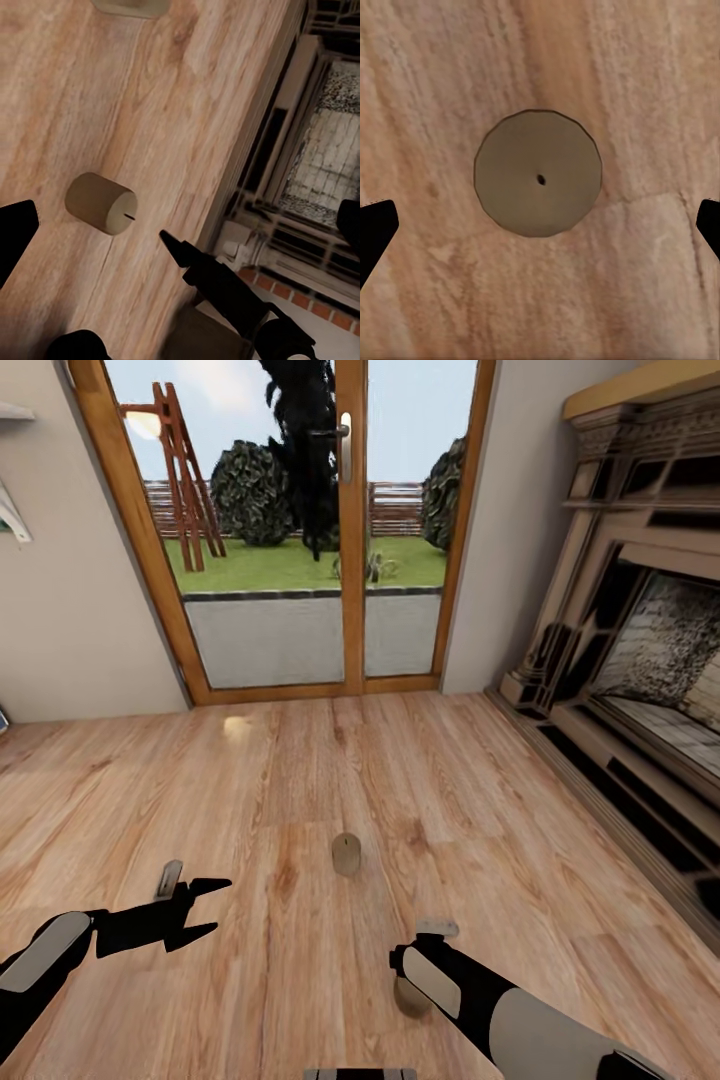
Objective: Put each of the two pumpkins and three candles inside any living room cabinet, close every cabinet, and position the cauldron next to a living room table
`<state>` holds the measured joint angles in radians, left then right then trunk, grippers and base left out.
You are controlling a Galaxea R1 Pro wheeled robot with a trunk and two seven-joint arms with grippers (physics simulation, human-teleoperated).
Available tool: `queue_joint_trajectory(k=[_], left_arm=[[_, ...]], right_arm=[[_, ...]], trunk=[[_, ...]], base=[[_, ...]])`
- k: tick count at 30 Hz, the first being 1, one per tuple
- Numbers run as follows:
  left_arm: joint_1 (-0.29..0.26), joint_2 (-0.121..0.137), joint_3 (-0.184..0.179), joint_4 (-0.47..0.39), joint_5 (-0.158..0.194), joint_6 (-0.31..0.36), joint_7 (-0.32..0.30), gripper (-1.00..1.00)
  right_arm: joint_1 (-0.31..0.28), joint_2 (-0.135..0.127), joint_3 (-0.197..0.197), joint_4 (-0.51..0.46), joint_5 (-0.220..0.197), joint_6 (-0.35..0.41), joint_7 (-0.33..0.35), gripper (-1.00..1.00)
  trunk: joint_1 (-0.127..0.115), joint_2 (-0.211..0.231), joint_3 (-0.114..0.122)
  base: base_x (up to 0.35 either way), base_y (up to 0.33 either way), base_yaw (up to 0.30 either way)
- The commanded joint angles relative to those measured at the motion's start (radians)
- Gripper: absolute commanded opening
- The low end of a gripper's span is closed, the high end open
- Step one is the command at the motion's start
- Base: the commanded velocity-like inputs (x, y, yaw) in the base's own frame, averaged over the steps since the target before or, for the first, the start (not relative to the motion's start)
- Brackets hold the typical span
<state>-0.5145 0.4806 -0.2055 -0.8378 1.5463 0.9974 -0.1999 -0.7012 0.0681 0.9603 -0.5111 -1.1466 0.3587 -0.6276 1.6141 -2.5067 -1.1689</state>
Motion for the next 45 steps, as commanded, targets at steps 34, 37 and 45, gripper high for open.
queue_joint_trajectory(k=[34,37,45], left_arm=[[-0.001,0.000,-0.009,-0.004,-0.006,0.000,-0.010,1.00],[-0.001,0.000,-0.009,-0.004,-0.006,0.000,-0.010,1.00],[-0.001,0.000,-0.010,-0.007,-0.006,0.000,-0.010,1.00]], right_arm=[[-0.001,-0.001,0.006,-0.001,-0.004,0.003,-0.004,1.00],[-0.001,-0.001,0.006,-0.001,-0.004,0.003,-0.004,1.00],[-0.001,-0.001,0.006,-0.001,-0.004,0.003,-0.003,1.00]], trunk=[[0.015,-0.008,-0.129],[0.015,-0.008,-0.129],[0.015,-0.008,-0.129]], base=[[0.000,0.000,0.000],[0.000,0.000,0.000],[0.067,0.000,0.000]])
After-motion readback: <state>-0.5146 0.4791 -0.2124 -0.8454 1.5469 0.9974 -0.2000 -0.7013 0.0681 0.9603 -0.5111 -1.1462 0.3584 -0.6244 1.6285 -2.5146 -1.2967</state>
